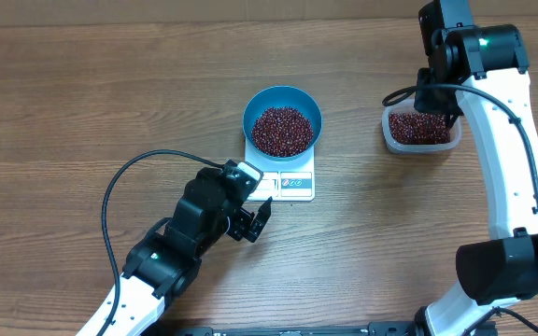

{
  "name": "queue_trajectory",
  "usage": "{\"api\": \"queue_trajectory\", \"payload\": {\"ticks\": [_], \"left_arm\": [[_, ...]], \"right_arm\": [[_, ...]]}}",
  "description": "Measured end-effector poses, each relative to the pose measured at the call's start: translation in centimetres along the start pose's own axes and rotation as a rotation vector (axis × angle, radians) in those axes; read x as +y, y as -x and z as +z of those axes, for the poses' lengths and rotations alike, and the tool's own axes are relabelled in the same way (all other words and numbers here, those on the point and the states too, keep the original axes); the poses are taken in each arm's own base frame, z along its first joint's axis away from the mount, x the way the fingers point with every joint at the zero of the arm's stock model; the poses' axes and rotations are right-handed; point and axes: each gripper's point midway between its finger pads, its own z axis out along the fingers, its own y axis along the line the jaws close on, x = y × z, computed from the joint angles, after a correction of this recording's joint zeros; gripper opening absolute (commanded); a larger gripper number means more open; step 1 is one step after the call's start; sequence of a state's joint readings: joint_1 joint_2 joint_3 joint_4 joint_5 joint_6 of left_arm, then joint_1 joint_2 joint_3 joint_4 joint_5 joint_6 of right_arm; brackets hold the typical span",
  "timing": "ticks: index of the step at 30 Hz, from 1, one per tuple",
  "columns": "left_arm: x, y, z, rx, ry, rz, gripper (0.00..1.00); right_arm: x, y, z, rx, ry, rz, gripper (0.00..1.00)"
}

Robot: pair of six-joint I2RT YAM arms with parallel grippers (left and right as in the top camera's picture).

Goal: Scoop item into bowl and weigh 150g on scale
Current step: 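Tip the scoop's beans back into the bean tub with the right gripper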

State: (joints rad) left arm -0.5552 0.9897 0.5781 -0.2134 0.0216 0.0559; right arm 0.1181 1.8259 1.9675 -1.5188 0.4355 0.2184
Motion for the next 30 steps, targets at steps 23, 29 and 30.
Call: {"api": "queue_trajectory", "payload": {"ticks": [23,29,30], "left_arm": [[0.0,0.0,0.0,0.0,0.0,0.0,1.0],[0.0,0.0,0.0,0.0,0.0,0.0,1.0],[0.0,0.0,0.0,0.0,0.0,0.0,1.0]], "right_arm": [[6.3,-1.8,8.0,0.189,0.258,0.826,0.04],[8.6,-1.4,9.8,0.186,0.358,0.871,0.41],[8.8,-1.3,10.0,0.185,0.371,0.873,0.55]]}}
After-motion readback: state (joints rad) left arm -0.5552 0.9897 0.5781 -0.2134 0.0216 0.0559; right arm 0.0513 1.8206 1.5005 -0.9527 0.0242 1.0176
